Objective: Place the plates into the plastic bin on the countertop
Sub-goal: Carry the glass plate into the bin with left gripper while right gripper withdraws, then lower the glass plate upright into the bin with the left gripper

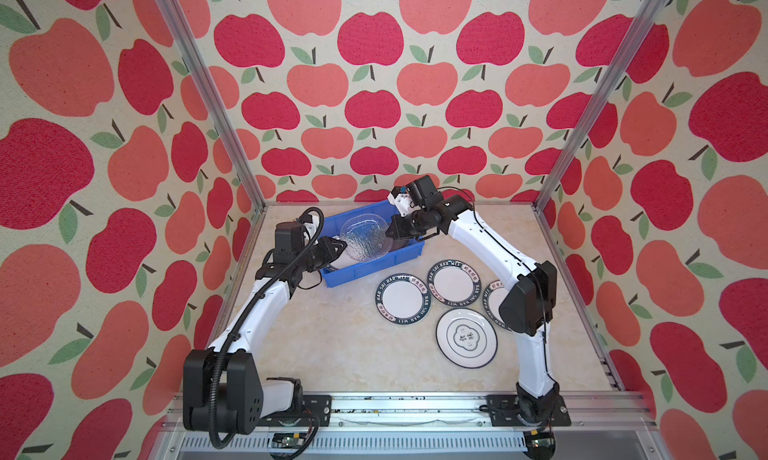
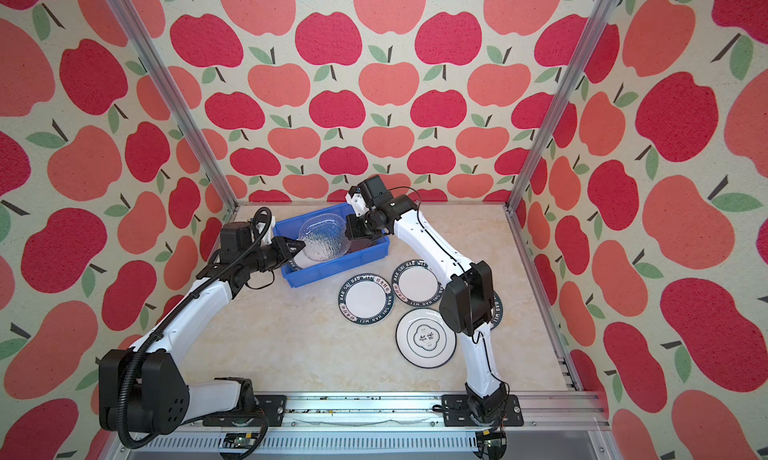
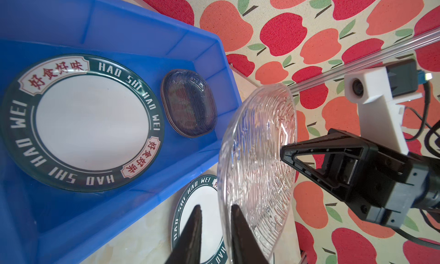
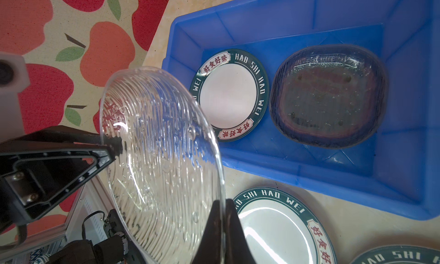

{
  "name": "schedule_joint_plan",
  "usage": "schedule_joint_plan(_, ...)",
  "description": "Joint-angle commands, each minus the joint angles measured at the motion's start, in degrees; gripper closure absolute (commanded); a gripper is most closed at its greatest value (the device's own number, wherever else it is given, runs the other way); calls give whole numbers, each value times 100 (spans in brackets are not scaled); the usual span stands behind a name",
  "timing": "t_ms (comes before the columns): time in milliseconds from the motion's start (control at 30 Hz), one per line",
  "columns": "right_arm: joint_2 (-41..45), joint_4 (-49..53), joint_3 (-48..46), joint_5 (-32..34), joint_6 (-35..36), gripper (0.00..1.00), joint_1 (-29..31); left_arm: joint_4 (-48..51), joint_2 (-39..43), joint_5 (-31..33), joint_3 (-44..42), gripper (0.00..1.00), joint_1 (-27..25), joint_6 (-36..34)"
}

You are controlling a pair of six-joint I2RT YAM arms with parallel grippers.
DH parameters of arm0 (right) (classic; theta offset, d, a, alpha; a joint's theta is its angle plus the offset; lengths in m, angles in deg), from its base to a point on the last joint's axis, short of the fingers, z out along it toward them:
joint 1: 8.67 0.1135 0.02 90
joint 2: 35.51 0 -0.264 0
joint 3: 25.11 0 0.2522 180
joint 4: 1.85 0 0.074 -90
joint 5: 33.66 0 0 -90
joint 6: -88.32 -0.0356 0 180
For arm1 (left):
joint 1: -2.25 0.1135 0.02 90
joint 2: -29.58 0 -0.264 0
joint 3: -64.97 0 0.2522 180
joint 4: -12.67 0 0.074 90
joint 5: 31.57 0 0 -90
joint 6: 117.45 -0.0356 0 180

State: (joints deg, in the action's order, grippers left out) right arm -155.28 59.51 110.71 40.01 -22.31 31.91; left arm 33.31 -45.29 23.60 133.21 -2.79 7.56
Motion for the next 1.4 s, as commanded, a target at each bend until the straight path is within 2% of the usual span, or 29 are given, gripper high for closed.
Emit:
schedule_joint_plan(0, -73, 277, 241, 259, 208, 100, 111, 271, -152, 301, 248, 78, -66, -282)
schedule_joint_plan(167, -134, 312, 364, 461, 208, 100, 211, 326, -330, 360, 374, 80, -163, -358)
schedule_joint_plan(367, -123, 277, 389, 576, 155, 100, 240, 410, -384, 493, 389, 89, -190, -381)
schedule_joint_plan(400, -121, 277, 382, 595, 150, 98, 241, 426, -382, 525, 399, 92, -177, -380)
schedule_joint_plan(500, -127, 263, 376, 661, 122, 83, 206, 467, -439, 555, 441, 100, -190, -389)
schedule_joint_plan(733, -88, 95, 350, 666, 23, 65, 18, 503, -620, 608, 605, 100, -216, -363)
schedule_joint_plan(833, 48, 16, 268, 786, -16, 63, -243, 517, -793, 641, 822, 100, -228, -341)
schedule_joint_plan(1067, 586, -603, -387, 901, -130, 64, -767, 506, -1901, 672, 1925, 100, -313, -328)
schedule_joint_plan(1367, 572, -596, -479, 644, -124, 63, -876, 819, -3780, 268, 3509, 100, -420, -346)
